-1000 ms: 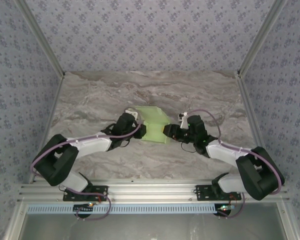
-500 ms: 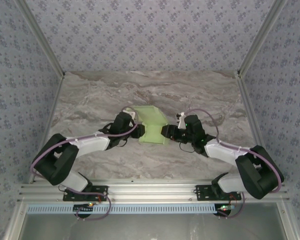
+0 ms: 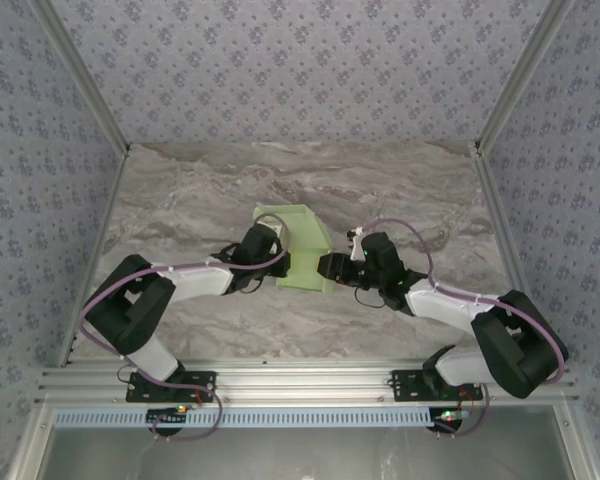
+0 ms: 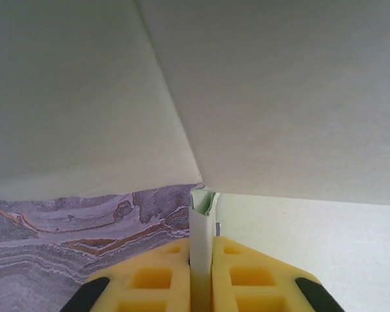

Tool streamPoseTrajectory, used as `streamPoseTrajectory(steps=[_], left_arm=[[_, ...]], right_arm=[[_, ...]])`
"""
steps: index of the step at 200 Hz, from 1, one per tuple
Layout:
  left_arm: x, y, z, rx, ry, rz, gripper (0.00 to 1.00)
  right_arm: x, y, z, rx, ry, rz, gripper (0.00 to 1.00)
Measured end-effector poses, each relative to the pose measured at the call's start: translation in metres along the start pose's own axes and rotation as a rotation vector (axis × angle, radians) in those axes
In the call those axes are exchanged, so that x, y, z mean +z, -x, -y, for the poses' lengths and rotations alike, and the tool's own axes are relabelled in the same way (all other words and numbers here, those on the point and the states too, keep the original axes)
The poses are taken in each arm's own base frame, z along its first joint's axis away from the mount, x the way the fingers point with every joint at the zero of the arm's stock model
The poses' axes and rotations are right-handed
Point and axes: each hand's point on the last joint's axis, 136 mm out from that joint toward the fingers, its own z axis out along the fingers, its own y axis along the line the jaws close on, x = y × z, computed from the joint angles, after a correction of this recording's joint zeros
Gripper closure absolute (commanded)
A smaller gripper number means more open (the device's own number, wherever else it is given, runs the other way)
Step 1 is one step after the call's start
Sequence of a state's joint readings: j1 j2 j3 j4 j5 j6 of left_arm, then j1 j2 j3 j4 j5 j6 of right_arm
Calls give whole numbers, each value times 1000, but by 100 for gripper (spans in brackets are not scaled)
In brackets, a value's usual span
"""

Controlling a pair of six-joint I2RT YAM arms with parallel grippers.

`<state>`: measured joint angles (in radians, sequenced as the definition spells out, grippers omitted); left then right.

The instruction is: Fold the paper box

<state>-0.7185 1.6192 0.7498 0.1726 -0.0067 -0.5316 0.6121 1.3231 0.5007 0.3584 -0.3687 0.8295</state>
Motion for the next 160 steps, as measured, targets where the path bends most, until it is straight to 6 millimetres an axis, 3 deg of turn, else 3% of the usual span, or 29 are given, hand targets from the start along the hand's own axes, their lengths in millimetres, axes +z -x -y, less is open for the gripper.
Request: streamPoseTrajectory(steps=[50,93,137,160], left_arm=[[5,0,0,38,66,12,89],[16,-3,0,90,102,30,82],[20,-8,-1,122,113,38,80],[20,-10,0,140,118,32,68]], right_arm=[[2,-2,1,-10,-33,12,64],[7,-4,8,-3,-62,8,64],[8,-4,12,13,-71,3,64],[7,-3,13,17,-71,3,64]])
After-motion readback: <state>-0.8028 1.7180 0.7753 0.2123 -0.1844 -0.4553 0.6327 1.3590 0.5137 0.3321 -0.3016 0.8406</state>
